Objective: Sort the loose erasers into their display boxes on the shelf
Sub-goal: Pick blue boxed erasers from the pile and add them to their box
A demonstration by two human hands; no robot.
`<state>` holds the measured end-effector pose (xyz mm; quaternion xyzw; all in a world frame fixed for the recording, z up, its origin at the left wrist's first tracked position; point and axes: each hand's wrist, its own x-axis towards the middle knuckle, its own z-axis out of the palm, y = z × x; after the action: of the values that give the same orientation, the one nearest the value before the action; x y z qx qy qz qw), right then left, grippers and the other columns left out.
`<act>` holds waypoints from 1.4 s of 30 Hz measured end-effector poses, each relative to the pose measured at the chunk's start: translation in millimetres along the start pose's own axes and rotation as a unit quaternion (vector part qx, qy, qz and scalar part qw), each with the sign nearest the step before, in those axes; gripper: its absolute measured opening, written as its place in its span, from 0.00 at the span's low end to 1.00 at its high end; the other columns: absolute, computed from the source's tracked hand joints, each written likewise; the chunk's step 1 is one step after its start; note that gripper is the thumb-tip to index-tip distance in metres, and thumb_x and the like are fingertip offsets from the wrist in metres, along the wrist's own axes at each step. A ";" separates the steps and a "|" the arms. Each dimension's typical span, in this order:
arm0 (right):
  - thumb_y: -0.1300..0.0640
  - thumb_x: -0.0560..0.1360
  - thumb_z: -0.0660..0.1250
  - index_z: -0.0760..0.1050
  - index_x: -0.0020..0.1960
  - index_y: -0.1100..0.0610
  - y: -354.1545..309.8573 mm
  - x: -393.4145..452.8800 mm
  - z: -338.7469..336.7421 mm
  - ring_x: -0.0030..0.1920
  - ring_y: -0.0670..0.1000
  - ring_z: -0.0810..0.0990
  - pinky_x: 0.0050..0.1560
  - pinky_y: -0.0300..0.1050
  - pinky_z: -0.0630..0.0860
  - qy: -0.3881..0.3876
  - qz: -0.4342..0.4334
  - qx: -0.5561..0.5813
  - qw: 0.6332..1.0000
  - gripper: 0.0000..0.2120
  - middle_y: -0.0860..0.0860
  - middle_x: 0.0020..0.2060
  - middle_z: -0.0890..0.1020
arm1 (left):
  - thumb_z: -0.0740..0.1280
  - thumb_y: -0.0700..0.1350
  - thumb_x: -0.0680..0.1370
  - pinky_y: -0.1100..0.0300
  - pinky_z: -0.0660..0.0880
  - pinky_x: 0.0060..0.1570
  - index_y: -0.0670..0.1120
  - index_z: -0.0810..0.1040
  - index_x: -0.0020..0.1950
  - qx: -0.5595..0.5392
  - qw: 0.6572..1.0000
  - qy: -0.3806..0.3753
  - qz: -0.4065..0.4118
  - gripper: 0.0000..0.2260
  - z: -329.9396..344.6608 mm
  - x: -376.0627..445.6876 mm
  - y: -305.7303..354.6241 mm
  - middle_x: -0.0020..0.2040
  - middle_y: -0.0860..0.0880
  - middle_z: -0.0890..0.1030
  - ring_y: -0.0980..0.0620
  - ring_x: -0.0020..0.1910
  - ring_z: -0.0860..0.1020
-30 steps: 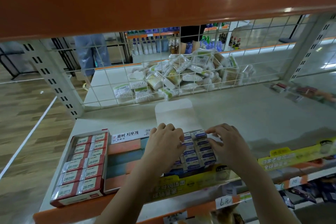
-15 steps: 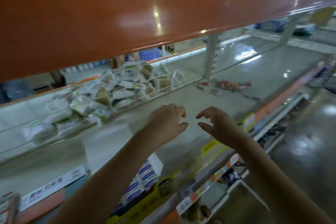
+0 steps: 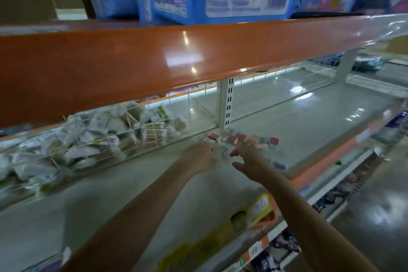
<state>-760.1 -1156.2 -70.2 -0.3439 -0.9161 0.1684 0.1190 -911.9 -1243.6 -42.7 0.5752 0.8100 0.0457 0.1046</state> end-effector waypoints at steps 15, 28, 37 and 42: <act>0.49 0.79 0.57 0.74 0.61 0.57 46.9 96.7 13.0 0.59 0.53 0.70 0.56 0.44 0.68 0.029 -0.081 -0.111 0.990 0.17 0.54 0.58 0.74 | 0.57 0.37 0.78 0.53 0.69 0.60 0.50 0.60 0.75 0.026 0.997 0.053 -0.057 0.25 29.7 91.6 -23.1 0.69 0.45 0.71 0.44 0.65 0.70; 0.55 0.78 0.59 0.75 0.61 0.55 63.4 89.1 5.5 0.58 0.50 0.72 0.58 0.42 0.69 0.031 -0.121 -0.039 0.991 0.14 0.52 0.57 0.76 | 0.68 0.46 0.75 0.59 0.70 0.45 0.45 0.76 0.52 -0.113 0.978 0.162 -0.072 0.08 45.7 71.6 -29.6 0.49 0.47 0.79 0.49 0.48 0.76; 0.56 0.75 0.65 0.78 0.54 0.56 51.3 43.7 -3.7 0.43 0.46 0.81 0.48 0.42 0.80 -0.030 -0.060 0.281 0.957 0.09 0.48 0.44 0.81 | 0.71 0.36 0.72 0.63 0.74 0.41 0.47 0.75 0.50 -0.481 0.856 0.159 -0.102 0.10 41.0 15.3 -6.6 0.47 0.49 0.81 0.55 0.42 0.79; 0.63 0.78 0.62 0.77 0.53 0.55 28.0 16.5 -4.1 0.42 0.46 0.82 0.43 0.37 0.79 -0.084 -0.002 0.469 0.879 0.08 0.52 0.44 0.82 | 0.68 0.33 0.74 0.62 0.79 0.45 0.44 0.76 0.55 -0.641 0.737 0.168 -0.131 0.12 40.4 -23.7 4.9 0.51 0.43 0.81 0.52 0.45 0.80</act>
<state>-754.4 -1124.4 -75.6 -0.2302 -0.7371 0.6064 0.1896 -890.9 -1266.2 -78.4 0.2432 0.6610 0.6360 0.3153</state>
